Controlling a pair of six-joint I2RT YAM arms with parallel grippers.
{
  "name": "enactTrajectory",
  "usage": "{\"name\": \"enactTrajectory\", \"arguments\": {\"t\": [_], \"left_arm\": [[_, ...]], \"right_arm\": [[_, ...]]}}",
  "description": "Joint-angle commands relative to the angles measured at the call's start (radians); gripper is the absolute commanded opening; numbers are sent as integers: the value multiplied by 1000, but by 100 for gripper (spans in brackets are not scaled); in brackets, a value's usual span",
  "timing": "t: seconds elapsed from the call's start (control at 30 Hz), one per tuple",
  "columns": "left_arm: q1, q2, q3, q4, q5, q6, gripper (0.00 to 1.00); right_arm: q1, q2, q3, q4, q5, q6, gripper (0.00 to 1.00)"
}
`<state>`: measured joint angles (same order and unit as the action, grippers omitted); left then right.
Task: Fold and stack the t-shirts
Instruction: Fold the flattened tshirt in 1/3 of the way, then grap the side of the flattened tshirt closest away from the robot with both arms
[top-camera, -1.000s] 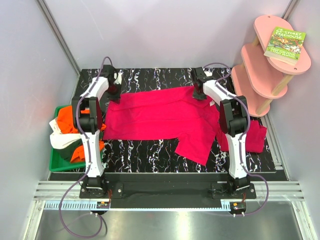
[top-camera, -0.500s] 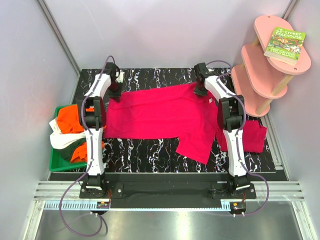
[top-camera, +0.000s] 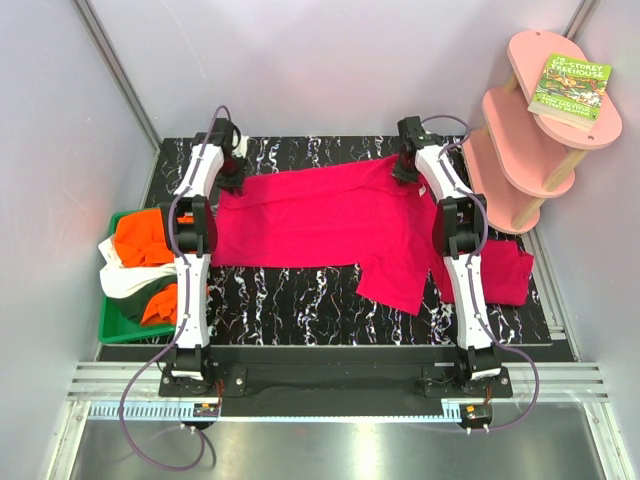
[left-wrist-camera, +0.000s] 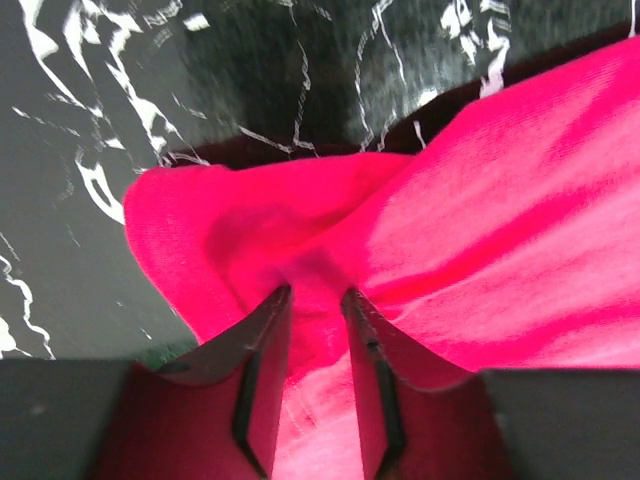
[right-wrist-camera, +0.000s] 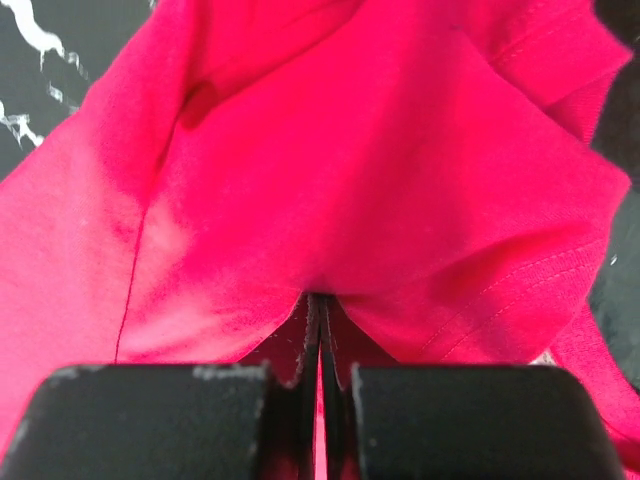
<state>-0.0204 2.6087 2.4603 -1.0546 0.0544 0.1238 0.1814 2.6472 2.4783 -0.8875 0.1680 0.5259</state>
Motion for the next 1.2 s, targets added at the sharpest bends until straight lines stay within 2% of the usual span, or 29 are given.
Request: {"name": "enactTrajectory", "arguments": {"t": [0.0,0.17,0.23,0.27,0.3,0.33,0.4,0.43,0.5,0.53,0.57,0.6,0.63,0.67,0.73,0.77,0.83,0.87,0.9,1.0,1.17], "left_arm": [[20,34,46,21,-36,8,38],[20,15,26,45,-28,4,44],[43,-91,-41,129,11,-29,45],[48,-143,-151,175,34,-42,45],[54,-273,-206,224,76,-71,47],[54,-329,-257,305,87,-82,51],[48,-432,-340,337,104,-110,54],[47,-525,-363,334,108,-115,55],[39,-623,-481,337,99,-99,55],[37,-732,-533,337,99,-90,55],[37,-781,-645,340,101,-78,55],[37,-838,-705,341,84,-52,55],[37,-887,-760,344,70,-37,55],[37,-985,-878,349,56,-18,54],[39,-1077,-1036,370,6,22,54],[40,-1172,-1084,378,-13,28,54],[42,-1260,-1196,392,-51,37,54],[42,-1332,-1225,393,-83,25,54],[43,-1370,-1256,404,-120,-2,49],[43,-1434,-1324,394,-168,-75,41],[43,-1474,-1379,381,-179,-174,42]], "right_arm": [[-43,53,56,-25,2,13,1],[-54,40,62,-15,4,-18,0],[-53,17,65,-1,-30,-23,0],[-48,-18,68,11,-35,-20,1],[-42,-44,65,31,-32,-18,6],[-36,-76,54,47,-7,-18,12],[-2,-191,-14,91,21,-21,27],[15,-231,-45,96,51,-38,42],[65,-357,-163,104,93,-66,56],[82,-448,-220,113,109,-84,63],[114,-501,-363,120,122,-83,65],[127,-556,-451,168,136,-75,66],[133,-675,-643,200,139,-52,66],[139,-734,-739,237,136,-37,66],[145,-890,-980,308,136,29,61],[148,-939,-1052,340,134,52,58],[171,-1063,-1232,355,145,94,55],[181,-1105,-1280,355,156,106,54],[205,-1145,-1324,355,171,118,53],[249,-1280,-1479,358,172,200,49],[323,-1415,-1673,326,215,341,45]]}}
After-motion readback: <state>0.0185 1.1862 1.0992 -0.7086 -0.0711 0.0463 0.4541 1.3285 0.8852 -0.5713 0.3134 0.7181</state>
